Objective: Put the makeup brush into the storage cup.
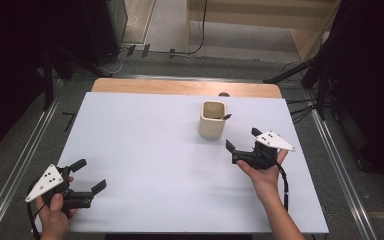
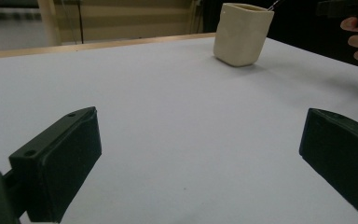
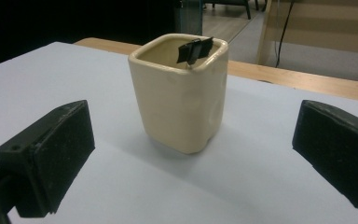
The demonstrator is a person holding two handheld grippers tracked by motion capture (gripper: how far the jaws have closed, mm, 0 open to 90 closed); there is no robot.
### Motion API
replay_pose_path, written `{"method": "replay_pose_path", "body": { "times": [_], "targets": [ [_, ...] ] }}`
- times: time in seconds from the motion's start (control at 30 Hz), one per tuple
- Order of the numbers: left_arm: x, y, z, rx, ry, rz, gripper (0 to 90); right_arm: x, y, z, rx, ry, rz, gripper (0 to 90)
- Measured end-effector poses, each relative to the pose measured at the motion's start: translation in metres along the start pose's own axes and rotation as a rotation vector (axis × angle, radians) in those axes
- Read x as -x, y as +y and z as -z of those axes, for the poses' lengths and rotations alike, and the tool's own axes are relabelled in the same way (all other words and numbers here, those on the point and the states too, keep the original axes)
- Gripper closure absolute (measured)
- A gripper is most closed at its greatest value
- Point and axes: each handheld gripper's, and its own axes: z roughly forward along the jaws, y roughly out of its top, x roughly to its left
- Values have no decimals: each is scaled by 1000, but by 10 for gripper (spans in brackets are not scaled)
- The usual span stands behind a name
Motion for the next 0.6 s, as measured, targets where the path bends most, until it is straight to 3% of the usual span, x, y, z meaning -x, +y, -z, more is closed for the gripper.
{"method": "replay_pose_path", "body": {
  "times": [0.6],
  "targets": [
    [1,0,0,-2,-1,-2,0,21,-26,37,-2,-38,-20,0]
  ]
}}
